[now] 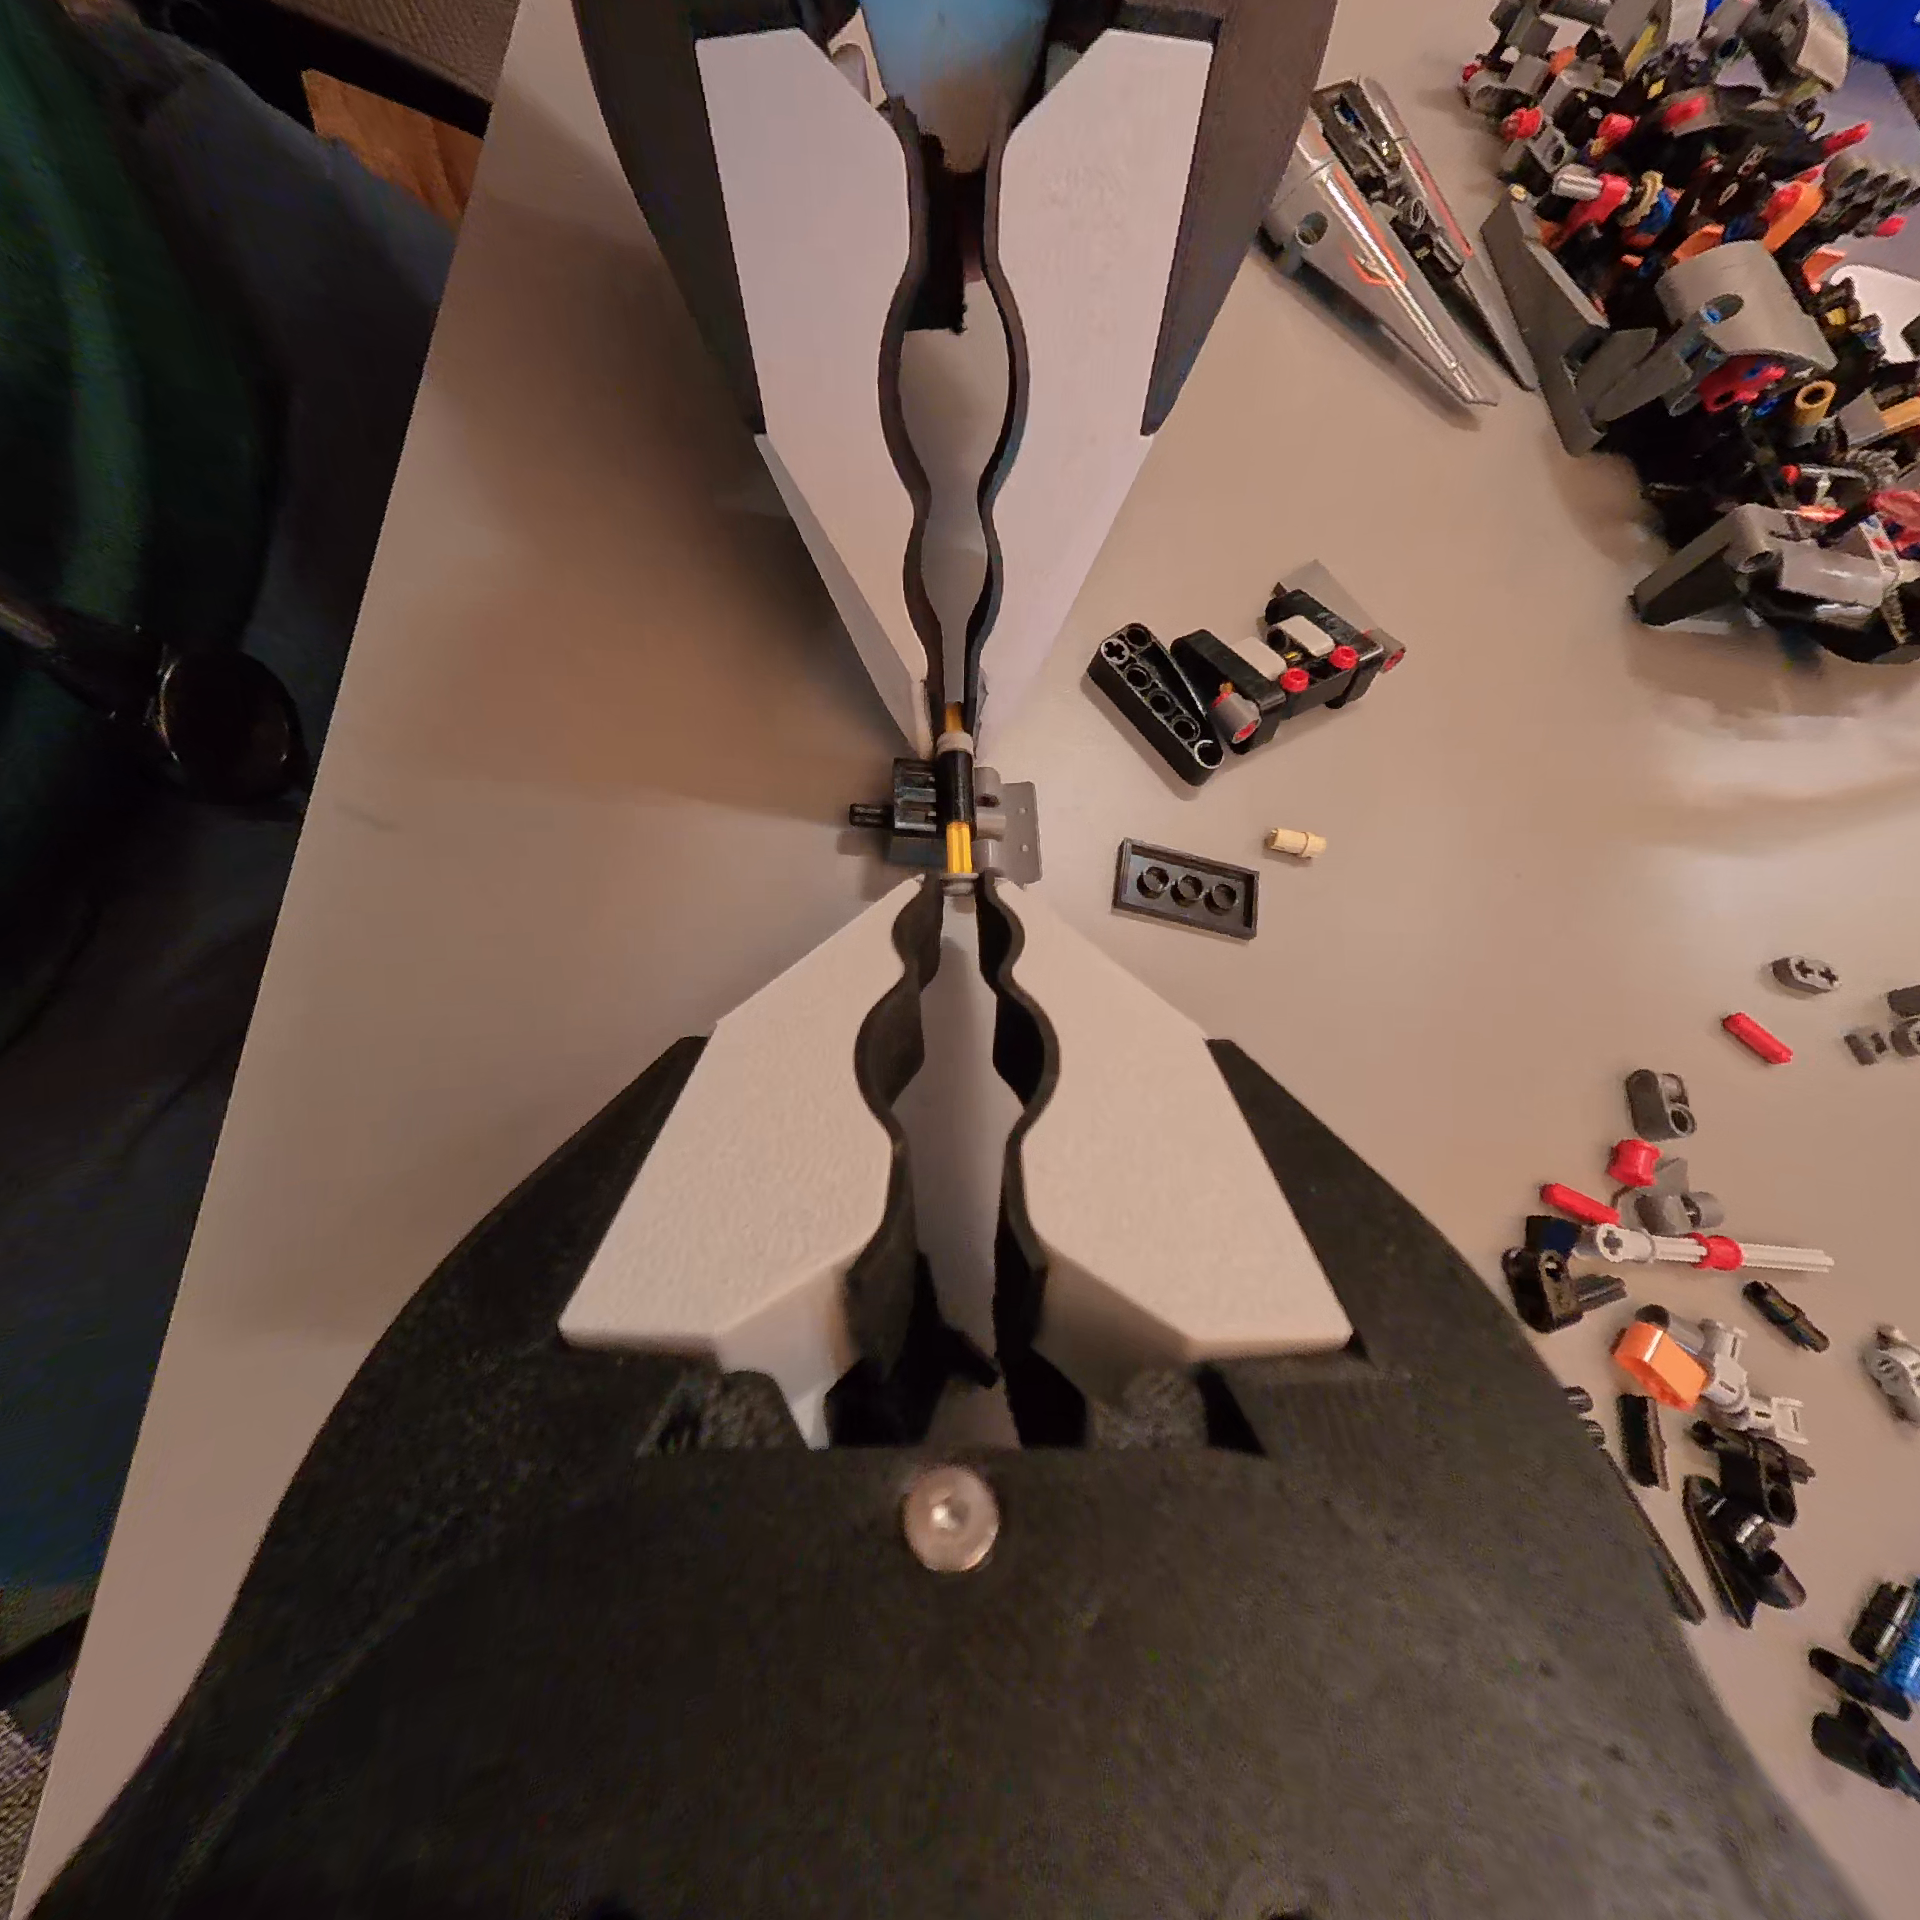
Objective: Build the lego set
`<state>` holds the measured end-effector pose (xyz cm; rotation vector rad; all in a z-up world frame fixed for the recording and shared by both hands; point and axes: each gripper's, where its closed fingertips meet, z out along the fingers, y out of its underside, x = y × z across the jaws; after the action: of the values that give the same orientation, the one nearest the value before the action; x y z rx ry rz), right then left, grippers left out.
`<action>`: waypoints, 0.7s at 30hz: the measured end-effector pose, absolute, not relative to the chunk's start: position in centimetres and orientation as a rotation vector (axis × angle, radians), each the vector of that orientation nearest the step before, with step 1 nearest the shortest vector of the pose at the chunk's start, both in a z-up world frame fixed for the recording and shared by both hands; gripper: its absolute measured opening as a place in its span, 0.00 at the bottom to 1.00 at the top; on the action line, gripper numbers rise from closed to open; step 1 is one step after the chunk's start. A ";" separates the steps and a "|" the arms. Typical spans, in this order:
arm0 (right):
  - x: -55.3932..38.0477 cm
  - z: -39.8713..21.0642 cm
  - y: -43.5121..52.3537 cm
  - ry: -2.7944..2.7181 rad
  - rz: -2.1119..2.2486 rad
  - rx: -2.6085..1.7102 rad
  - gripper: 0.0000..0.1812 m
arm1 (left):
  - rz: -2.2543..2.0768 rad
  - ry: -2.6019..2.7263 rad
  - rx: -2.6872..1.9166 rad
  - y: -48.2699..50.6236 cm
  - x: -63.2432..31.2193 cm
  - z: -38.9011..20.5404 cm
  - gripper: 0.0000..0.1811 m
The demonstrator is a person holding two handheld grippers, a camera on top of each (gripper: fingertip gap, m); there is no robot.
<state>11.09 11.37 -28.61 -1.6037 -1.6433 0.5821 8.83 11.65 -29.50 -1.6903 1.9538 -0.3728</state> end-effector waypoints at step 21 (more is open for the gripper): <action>11.3 -29.0 11.3 -1.693 0.459 -1.606 0.02 | -0.297 2.007 -1.687 11.5 9.0 -29.2 0.01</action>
<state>11.29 11.34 -28.99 -1.6063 -1.6930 0.4591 9.04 11.53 -29.23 -1.6869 2.0071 -0.2972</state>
